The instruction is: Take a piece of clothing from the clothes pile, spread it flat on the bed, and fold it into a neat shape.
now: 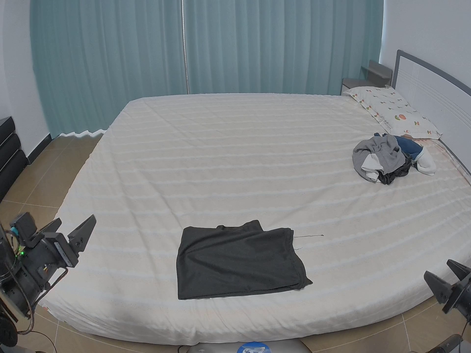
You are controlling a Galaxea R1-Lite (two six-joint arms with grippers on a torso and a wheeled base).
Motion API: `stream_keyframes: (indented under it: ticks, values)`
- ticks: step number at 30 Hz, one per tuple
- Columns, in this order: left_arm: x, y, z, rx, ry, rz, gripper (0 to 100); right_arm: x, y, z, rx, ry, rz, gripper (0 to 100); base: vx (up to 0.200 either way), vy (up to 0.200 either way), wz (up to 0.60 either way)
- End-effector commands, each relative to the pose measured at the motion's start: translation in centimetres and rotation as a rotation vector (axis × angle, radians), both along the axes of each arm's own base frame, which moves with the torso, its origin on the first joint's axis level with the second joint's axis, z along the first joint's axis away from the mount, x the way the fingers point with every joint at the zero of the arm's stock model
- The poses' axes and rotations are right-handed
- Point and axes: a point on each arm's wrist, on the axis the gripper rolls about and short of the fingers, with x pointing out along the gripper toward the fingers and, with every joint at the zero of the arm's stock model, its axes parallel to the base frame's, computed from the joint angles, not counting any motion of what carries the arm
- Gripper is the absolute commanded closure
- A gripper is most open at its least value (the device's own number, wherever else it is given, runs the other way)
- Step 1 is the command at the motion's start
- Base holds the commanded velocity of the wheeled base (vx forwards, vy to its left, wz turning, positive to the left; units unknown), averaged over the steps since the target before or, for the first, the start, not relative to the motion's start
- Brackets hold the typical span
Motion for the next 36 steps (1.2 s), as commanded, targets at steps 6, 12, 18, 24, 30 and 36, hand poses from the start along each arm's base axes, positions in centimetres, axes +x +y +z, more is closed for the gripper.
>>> stream_keyframes:
  ticks: [6,12,18,24,30,36]
  values:
    - [-9.5,2.1,0.5,0.154,-0.074,0.048,0,-7.2,0.2,-3.1,-0.145,-0.254,0.060,0,0.000,0.000,0.00]
    - [-13.9,3.1,1.2,0.214,-0.057,0.069,0,-7.4,0.0,-3.0,-0.220,-0.304,-0.044,0,0.000,0.000,0.00]
    - [-15.3,3.2,1.2,0.214,-0.068,0.149,0,-6.9,-0.2,-4.3,-0.290,-0.266,-0.082,0,0.000,0.000,0.00]
    - [-16.1,3.2,0.8,0.213,-0.082,0.205,0,-6.7,-0.2,-4.2,-0.355,-0.318,-0.089,0,0.000,0.000,0.00]
    - [-17.8,3.1,-0.8,0.216,-0.073,0.237,0,-6.6,-0.2,-4.2,-0.375,-0.346,-0.095,0,0.000,0.000,0.00]
    - [-18.7,3.0,-2.6,0.259,-0.121,0.265,0,-6.5,-0.2,-4.3,-0.316,-0.338,-0.122,0,0.000,0.000,0.00]
